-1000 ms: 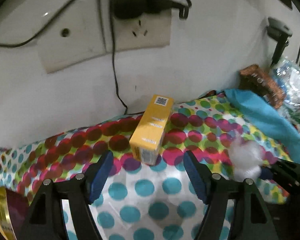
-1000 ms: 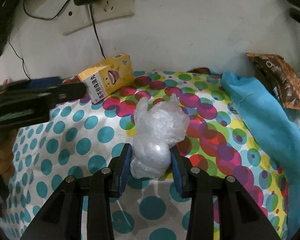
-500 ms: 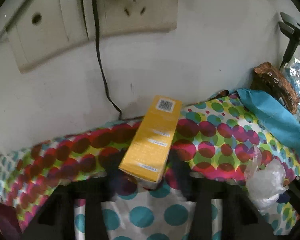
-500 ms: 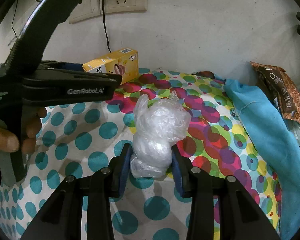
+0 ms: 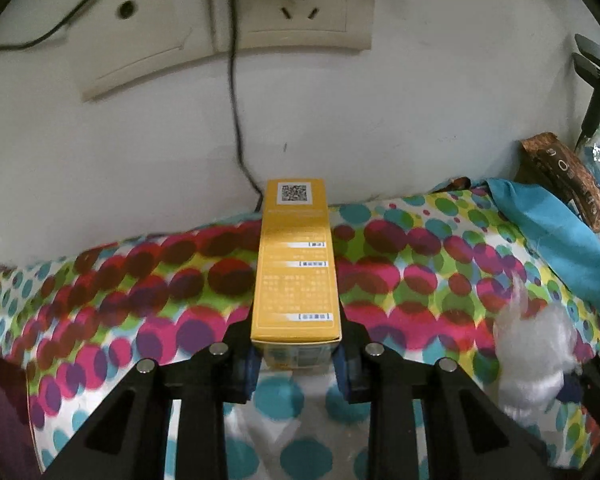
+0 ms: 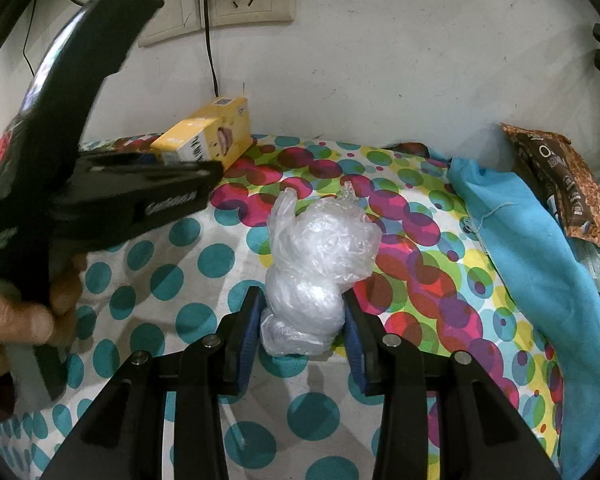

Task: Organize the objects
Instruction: 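Grasp the yellow QR-code box on the bed with the left gripper, then carry the yellow box over the gold tray with the left gripper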

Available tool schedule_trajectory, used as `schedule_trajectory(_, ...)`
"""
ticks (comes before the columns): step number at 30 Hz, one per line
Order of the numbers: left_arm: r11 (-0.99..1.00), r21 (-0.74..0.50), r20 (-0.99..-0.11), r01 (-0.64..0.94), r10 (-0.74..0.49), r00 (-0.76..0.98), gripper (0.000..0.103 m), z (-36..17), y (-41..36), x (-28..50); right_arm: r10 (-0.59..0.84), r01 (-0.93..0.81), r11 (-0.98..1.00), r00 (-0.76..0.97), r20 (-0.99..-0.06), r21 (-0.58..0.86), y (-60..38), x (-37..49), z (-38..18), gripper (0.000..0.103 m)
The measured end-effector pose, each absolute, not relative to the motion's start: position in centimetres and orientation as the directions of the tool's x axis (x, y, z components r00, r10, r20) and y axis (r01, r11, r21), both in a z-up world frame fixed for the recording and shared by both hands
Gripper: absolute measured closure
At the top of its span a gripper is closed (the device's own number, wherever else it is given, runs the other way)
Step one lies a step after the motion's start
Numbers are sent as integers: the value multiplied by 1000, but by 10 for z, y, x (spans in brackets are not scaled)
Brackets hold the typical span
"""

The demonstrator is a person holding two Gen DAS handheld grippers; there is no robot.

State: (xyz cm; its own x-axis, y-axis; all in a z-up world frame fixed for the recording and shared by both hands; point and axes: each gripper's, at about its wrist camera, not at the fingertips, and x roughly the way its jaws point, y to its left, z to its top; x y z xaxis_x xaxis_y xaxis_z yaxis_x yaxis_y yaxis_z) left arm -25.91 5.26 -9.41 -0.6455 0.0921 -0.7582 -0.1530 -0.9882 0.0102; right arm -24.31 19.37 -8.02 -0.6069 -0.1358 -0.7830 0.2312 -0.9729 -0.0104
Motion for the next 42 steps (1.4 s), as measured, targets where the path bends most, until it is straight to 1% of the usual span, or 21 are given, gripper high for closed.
schedule_trajectory(5,-997,7,-760,-77,45,-649,74,-95,38,-226,-134,231,-973,-607,-783,-12,194,-244,-80,66)
schedule_trajectory(9,-999,-18,-760,-31,33,-649,74,-94,25,-191,-133,231,-973,-608,-783,-14,194,-243,-81,66)
schedule_trajectory(12,-999,-38,-761,-19,41,-648,74,-94,21,-165,-131,230,-973,-609,-782,-17,196,-242,-82,66)
schedule_trajectory(16,-1000,-19,-750,-13,23,-661,74,-91,21,-130,-128,228,-973,-612,-780,-20,197,-240,-82,66)
schedule_trajectory(21,-999,-32,-724,12,15,-690,74,-82,14,-87,-171,256,-967,-622,-764,8,197,-236,-79,66)
schedule_trajectory(25,-998,-42,-712,51,-6,-702,74,-79,7,-73,-192,265,-964,-666,-720,12,200,-227,-72,66)
schedule_trajectory(29,-996,-52,-702,70,-14,-712,74,-78,5,-73,-252,265,-959,-655,-712,95,204,-212,-71,67)
schedule_trajectory(31,-996,-48,-705,71,-17,-709,74,-79,4,-73,-249,267,-960,-664,-705,88,200,-202,-68,67)
schedule_trajectory(36,-995,-54,-698,79,-19,-716,74,-77,2,-70,-292,341,-937,-651,-701,74,178,-171,-67,67)
schedule_trajectory(39,-994,-65,-700,88,-17,-714,74,-78,0,-70,-315,385,-921,-634,-706,66,165,-158,-68,67)
schedule_trajectory(42,-992,-79,-715,102,-15,-699,74,-81,-4,-73,-304,408,-912,-624,-720,31,152,-151,-71,67)
